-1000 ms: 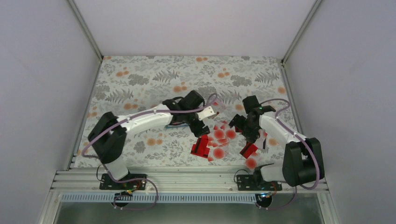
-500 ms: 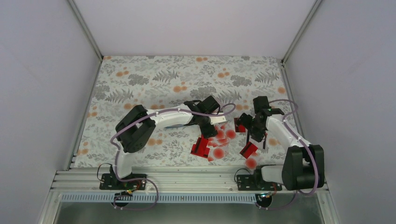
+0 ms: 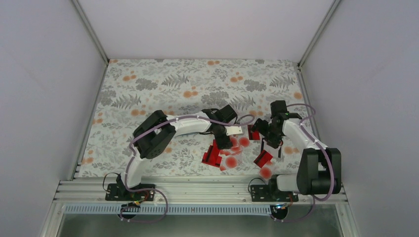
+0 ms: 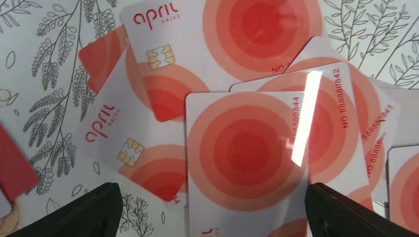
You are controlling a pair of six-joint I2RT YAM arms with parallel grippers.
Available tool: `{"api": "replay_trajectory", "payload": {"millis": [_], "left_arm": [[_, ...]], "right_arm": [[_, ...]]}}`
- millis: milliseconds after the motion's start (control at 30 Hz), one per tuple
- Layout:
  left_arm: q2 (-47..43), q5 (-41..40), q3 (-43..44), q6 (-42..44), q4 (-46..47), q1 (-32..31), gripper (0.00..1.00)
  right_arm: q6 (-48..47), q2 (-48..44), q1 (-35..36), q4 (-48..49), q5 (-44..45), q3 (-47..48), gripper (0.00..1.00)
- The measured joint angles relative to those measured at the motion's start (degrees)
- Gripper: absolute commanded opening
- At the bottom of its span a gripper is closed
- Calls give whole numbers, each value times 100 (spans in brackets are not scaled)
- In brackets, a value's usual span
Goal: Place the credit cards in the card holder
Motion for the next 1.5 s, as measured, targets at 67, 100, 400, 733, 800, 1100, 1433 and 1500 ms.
{"api": "replay_trajectory", "payload": {"millis": [67, 100, 400, 733, 800, 1100, 1433, 1500], "left_arm": [[70, 31, 48, 0, -22, -9, 92], [70, 9, 70, 13, -24, -17, 92], [131, 9, 216, 48, -214, -90, 93], [168, 24, 424, 2, -483, -101, 95], [234, -4, 490, -9, -494, -118, 94], [413, -155, 697, -144, -619, -223, 91], [413, -289, 708, -225, -645, -289, 75], [413, -304, 719, -247, -656, -293, 73]], "right_arm": [[-50, 37, -22, 24, -37, 0, 99], [-76, 66, -33, 33, -70, 2, 99], [-234, 101, -90, 81, -212, 2, 99], [-343, 66, -136, 85, -319, -4, 99], [-363, 46, -144, 96, -354, -17, 99], [-448, 15, -184, 120, -411, -81, 99], [-555, 15, -238, 122, -461, -96, 99], [-560, 15, -245, 122, -483, -105, 99]]}}
